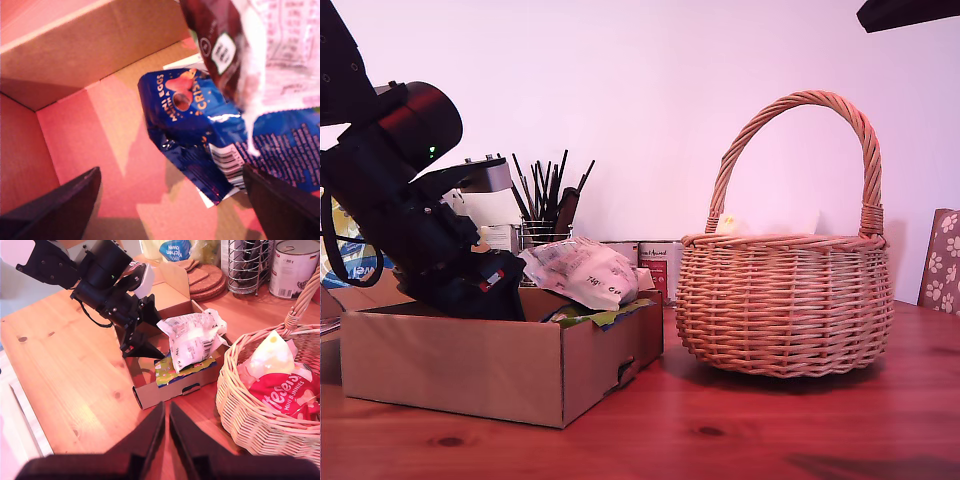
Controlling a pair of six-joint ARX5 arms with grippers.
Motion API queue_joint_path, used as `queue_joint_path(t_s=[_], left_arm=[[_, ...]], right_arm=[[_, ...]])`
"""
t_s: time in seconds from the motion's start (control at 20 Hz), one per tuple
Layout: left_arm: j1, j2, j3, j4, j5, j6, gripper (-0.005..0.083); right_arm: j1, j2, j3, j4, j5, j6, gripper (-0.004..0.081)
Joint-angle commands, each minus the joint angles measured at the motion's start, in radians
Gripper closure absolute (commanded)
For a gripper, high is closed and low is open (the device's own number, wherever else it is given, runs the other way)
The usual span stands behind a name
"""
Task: Move the bags of Easter eggs from the cardboard box on the left into the woven basket on the right side.
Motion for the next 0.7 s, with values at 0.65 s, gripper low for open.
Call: queue_joint_path(t_s=[0.65], left_arm=[[0.003, -0.137, 0.003, 0.017, 0.155, -0.089, -0.0012]], right_arm=[[-0.006, 0.114, -0.021, 0.01, 0.021, 0.0, 0.0775]])
